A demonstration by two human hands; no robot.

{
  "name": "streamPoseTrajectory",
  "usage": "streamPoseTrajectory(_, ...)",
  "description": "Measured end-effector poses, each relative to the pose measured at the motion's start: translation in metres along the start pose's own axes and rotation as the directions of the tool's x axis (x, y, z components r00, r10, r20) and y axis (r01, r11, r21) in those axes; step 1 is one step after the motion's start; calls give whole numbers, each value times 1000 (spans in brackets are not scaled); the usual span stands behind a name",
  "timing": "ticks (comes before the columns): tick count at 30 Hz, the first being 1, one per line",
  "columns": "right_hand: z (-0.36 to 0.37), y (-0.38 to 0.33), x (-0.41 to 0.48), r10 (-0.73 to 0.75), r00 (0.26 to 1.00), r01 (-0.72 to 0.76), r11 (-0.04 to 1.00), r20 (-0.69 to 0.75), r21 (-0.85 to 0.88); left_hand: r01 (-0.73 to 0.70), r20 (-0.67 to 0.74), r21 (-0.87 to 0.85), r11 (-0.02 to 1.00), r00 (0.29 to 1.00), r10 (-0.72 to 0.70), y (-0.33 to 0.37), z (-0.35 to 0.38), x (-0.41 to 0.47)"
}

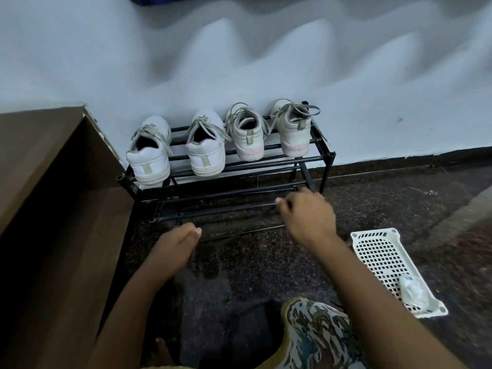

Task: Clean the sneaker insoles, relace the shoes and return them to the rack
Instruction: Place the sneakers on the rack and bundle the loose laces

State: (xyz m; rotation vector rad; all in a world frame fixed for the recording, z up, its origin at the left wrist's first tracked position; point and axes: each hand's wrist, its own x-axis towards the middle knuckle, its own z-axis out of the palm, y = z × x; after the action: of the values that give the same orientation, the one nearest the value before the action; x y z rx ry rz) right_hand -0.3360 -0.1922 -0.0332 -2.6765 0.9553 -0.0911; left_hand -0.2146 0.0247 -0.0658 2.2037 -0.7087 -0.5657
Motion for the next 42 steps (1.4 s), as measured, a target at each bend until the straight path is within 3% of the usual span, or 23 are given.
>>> streamPoseTrajectory(2,6,-12,-6,-107,989,117,987,98,-107,-110,10,29,994,994,109,10,14,-3)
streamPoseTrajectory(6,25,-36,-11,-409,864,375,912,294,167,-298,102,-69,952,947,304,23,43,-5)
streamPoseTrajectory(9,28,-39,-11,-491,807,345,843,328,413,-351,68,-122,928,930,360,26,46,-7)
streamPoseTrajectory(11,23,-36,-9,-456,816,186,788,355,587,-372,26,-174,912,924,382,29,43,-9)
streamPoseTrajectory(13,19,-35,-11,-425,810,41,728,404,684,-336,-12,-222,915,940,342,31,41,-8)
streamPoseTrajectory(15,19,-36,-11,-429,804,-4,688,411,726,-231,-29,-315,920,972,234,32,40,-6)
streamPoseTrajectory(18,19,-40,-14,-447,833,15,608,326,794,-93,57,-466,880,989,135,32,35,-2)
streamPoseTrajectory(23,19,-41,-10,-383,904,38,517,191,855,18,199,-539,842,974,107,23,24,0)
streamPoseTrajectory(25,18,-37,-8,-325,930,22,511,170,859,67,231,-499,864,971,58,18,21,1)
streamPoseTrajectory(29,16,-32,-3,-151,982,-26,483,112,875,159,265,-259,953,960,-88,-4,20,7)
streamPoseTrajectory(31,16,-29,0,-57,994,-51,520,94,853,194,228,-205,959,963,-146,-9,19,8)
streamPoseTrajectory(33,16,-25,-1,-10,999,-31,681,51,732,186,177,-215,959,973,-149,-5,18,7)
streamPoseTrajectory(35,15,-23,-6,-34,999,24,900,15,434,144,126,-244,959,985,-116,0,19,7)
streamPoseTrajectory(36,13,-24,-9,-64,998,60,962,6,267,104,104,-256,961,991,-79,5,21,6)
streamPoseTrajectory(38,12,-27,-11,-142,988,134,983,64,124,-29,64,-247,969,997,46,14,27,3)
streamPoseTrajectory(40,14,-34,-11,-233,955,183,950,185,254,-188,69,-198,962,976,205,23,37,1)
streamPoseTrajectory(42,22,-40,-10,-303,905,118,852,298,509,-242,107,-231,942,956,272,29,46,-1)
